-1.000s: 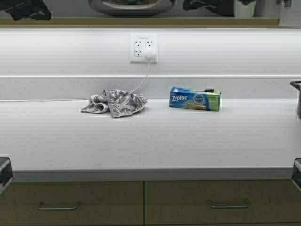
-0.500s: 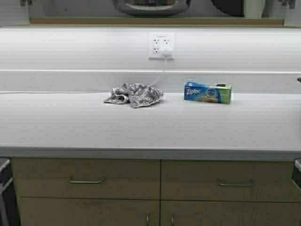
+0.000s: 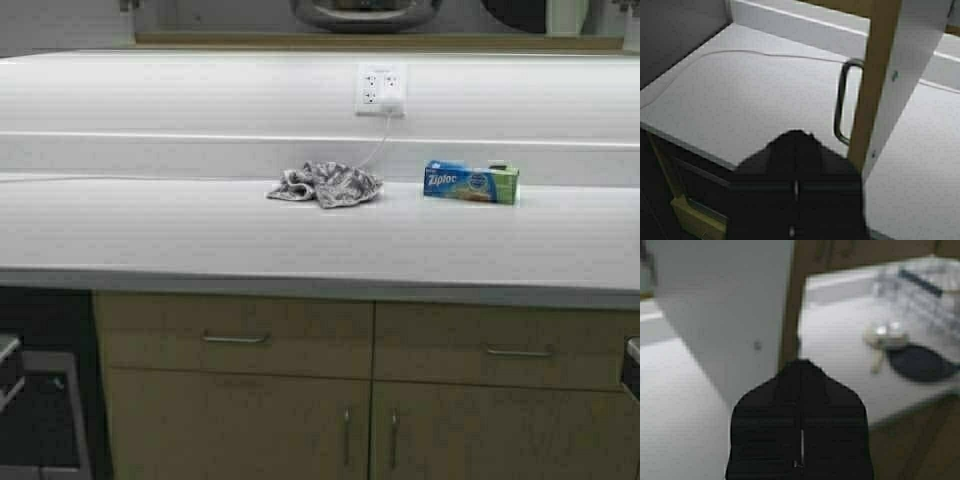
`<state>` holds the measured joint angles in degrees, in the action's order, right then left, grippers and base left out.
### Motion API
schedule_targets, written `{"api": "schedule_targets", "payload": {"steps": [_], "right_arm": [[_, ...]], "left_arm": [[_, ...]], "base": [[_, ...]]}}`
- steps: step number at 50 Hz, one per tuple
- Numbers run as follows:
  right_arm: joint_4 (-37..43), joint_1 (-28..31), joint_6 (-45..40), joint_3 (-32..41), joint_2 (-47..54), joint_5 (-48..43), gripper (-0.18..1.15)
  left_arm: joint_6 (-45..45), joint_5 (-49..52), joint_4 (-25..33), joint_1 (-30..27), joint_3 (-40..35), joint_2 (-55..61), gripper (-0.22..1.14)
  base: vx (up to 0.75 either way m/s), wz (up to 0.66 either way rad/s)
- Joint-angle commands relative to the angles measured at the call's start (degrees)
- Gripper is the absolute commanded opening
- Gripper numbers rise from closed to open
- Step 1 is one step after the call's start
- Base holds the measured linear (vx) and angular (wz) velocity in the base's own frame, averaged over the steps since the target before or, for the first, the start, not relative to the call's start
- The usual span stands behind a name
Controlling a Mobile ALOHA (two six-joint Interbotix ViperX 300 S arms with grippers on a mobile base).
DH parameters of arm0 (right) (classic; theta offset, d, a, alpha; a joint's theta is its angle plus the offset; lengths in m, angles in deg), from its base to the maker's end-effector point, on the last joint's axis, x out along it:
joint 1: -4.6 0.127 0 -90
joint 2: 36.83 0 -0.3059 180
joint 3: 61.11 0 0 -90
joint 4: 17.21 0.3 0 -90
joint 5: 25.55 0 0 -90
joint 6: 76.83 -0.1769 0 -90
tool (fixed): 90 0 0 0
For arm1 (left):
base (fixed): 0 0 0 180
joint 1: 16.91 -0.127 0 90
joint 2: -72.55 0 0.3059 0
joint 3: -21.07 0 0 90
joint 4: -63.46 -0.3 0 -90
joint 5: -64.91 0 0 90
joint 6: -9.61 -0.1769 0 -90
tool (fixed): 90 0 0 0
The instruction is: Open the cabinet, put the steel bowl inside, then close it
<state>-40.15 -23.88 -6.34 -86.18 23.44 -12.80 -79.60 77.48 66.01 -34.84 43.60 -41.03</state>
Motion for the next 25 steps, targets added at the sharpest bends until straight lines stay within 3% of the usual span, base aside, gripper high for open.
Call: {"api": "schedule_targets", "payload": {"steps": [1, 13, 25], "right_arm": [[1.58, -3.43, -0.26, 7.73, 8.00, -3.25, 0.06], [2.29, -2.64, 0.00, 22.68, 24.70, -3.52, 0.06], [2.20, 3.52, 0.18, 29.71, 32.43, -3.52, 0.06]], "left_arm": [[-0.09, -1.49, 0.35, -0.18, -10.02, 6.86, 0.04], [-0.09, -1.93, 1.49, 1.05, -24.61, 22.15, 0.04], [-0.18, -2.90, 2.29, 6.42, -32.61, 32.78, 0.04]], "base": [[-0.21, 0.01], [-0.17, -0.02], [-0.08, -0.04]]}}
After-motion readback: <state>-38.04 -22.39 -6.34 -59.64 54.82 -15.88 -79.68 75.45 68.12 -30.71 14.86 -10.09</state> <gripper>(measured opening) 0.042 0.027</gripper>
